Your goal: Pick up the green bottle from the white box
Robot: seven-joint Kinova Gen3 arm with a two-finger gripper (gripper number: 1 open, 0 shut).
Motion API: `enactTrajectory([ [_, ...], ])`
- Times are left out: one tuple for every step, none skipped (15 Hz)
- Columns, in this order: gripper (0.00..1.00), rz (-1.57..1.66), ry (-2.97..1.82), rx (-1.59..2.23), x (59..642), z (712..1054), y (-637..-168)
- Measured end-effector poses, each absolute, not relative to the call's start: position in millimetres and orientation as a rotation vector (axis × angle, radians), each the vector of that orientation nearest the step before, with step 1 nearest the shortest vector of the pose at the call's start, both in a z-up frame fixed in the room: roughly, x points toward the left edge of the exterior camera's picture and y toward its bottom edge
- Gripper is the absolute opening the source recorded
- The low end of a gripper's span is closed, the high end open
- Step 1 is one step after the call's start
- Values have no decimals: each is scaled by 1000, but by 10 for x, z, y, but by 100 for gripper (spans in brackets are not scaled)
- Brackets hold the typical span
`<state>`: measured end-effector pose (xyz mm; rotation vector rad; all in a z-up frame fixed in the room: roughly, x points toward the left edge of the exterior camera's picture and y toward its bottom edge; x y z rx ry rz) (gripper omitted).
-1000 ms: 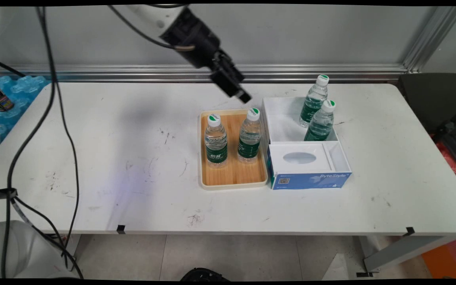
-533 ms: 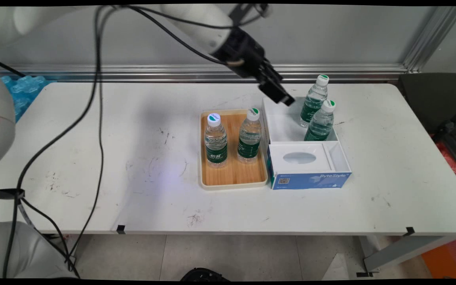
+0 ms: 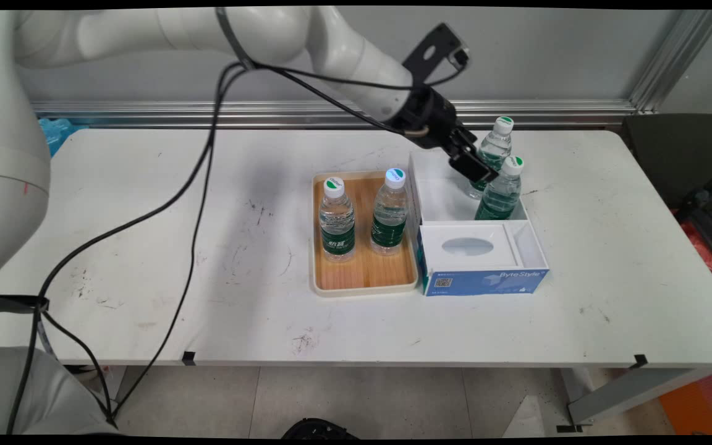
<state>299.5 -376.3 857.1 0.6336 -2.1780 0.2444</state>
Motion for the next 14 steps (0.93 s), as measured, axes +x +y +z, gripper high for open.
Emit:
enactTrajectory([
  [100,252,-2171,634,2933,8498,-3799],
  [100,259,-2166,635,2886,8438,-3828],
  [100,262,-2163,636,2856,8400,-3845],
  [100,267,-2159,638,2815,8346,-3870],
  [100,272,-2154,639,2771,8286,-3894],
  [100,276,-2148,641,2732,8233,-3914],
  [100,278,-2144,642,2697,8191,-3930],
  [100,280,-2139,643,2661,8144,-3945],
  [100,281,-2135,645,2632,8108,-3956],
  [100,282,-2130,647,2598,8065,-3969],
  [100,282,-2126,649,2575,8037,-3979],
  [100,283,-2123,651,2553,8007,-3989],
  [100,283,-2120,654,2535,7980,-3997],
  [100,282,-2117,657,2520,7954,-4002],
])
